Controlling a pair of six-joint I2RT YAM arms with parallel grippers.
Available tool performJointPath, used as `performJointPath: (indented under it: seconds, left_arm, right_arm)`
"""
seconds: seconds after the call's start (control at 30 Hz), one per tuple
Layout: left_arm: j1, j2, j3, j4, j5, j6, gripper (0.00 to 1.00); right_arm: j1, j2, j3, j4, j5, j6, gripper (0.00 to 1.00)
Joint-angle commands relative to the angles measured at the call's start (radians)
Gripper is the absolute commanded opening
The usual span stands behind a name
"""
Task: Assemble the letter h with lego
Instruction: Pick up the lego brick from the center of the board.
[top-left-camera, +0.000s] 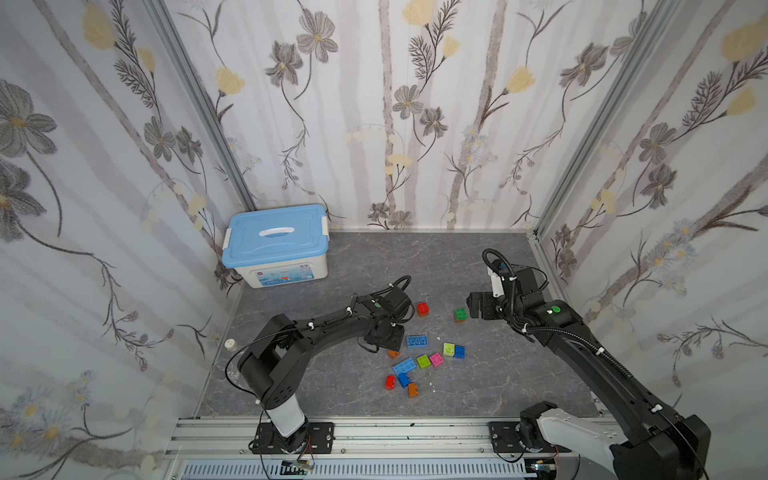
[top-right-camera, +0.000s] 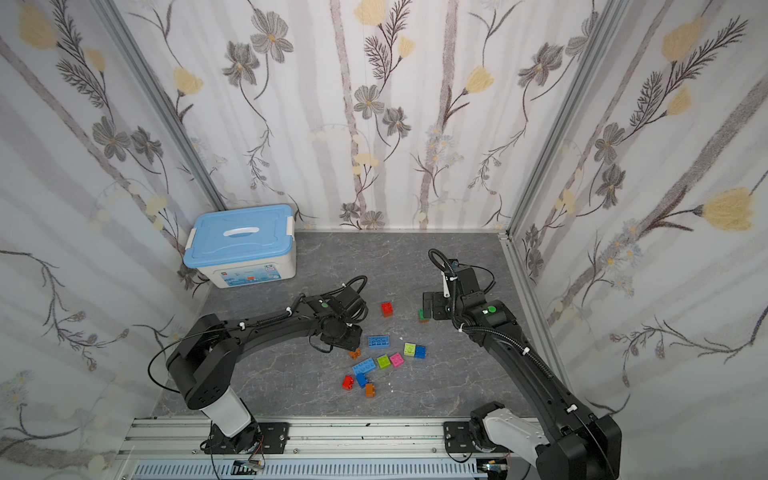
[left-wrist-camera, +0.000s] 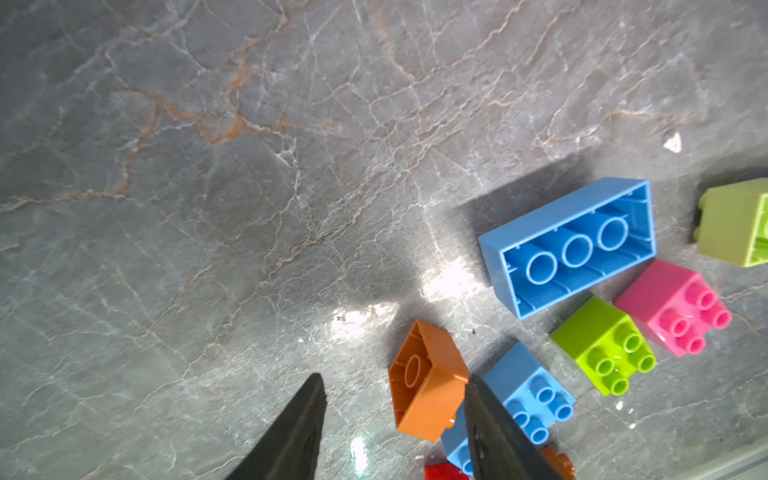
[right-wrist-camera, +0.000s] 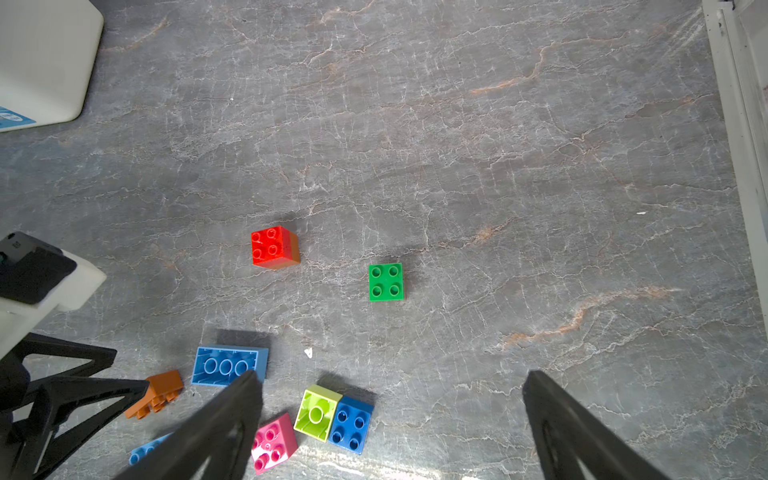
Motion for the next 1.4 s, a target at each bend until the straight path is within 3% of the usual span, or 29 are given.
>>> performJointPath:
  seconds: [0.0, 0.67, 0.93, 1.2, 1.37]
  left_arm:
    - [-0.001, 0.002, -0.016, 0.015, 0.025, -0.01, 0.59]
    - [-0.011, 0.042, -0.029, 0.025, 0.017, -0.026, 0.55]
    - [-0.017, -0.03, -0.052, -0.017, 0.012, -0.167, 0.63]
    - [-0.053, 0.004, -0.072, 0.047, -0.014, -0.318, 0.57]
    - [-0.063, 0.036, -0.067, 0.085, -0.03, -0.393, 0.46]
  right_arm:
    - [0.0, -0.007, 0.008, -0.006, -0.012, 0.0, 0.99]
    - [0.001, 0.006, 0.001, -0.009, -0.025, -0.002, 0.99]
    - [0.001, 0.009, -0.009, -0.009, -0.022, -0.01, 0.99]
    - [0.001, 0.016, -0.01, 0.001, -0.037, -0.005, 0.99]
    - [0.001, 0.01, -0.009, -0.005, -0.039, -0.007, 0.98]
